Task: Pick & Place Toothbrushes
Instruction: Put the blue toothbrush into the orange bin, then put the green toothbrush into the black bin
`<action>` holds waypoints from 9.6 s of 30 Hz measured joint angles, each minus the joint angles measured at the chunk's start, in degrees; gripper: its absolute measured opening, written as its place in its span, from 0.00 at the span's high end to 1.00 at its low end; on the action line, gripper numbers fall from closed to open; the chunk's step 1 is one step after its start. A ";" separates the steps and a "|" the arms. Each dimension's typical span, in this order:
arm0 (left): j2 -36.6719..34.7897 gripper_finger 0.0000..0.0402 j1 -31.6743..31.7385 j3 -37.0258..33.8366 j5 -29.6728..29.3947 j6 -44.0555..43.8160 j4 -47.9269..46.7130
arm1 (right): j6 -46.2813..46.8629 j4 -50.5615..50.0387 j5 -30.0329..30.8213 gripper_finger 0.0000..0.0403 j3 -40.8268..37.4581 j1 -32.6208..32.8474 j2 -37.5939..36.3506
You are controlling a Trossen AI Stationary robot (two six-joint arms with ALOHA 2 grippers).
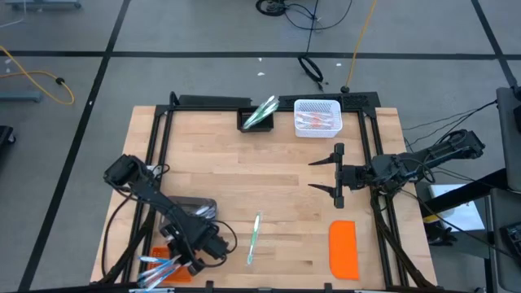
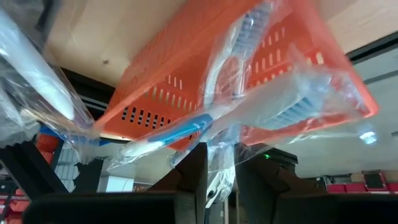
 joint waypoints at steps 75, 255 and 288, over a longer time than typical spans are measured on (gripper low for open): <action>-3.60 0.80 18.02 0.02 -40.84 -6.22 38.40 | 1.51 -1.95 0.02 0.34 -0.05 0.00 0.01; -10.12 0.65 22.22 0.02 -79.48 79.48 81.30 | 1.31 19.61 0.13 1.00 -0.07 -8.43 11.66; -10.10 0.55 14.24 0.02 -80.33 66.54 60.19 | 22.18 61.81 -15.18 1.00 3.05 -45.89 46.40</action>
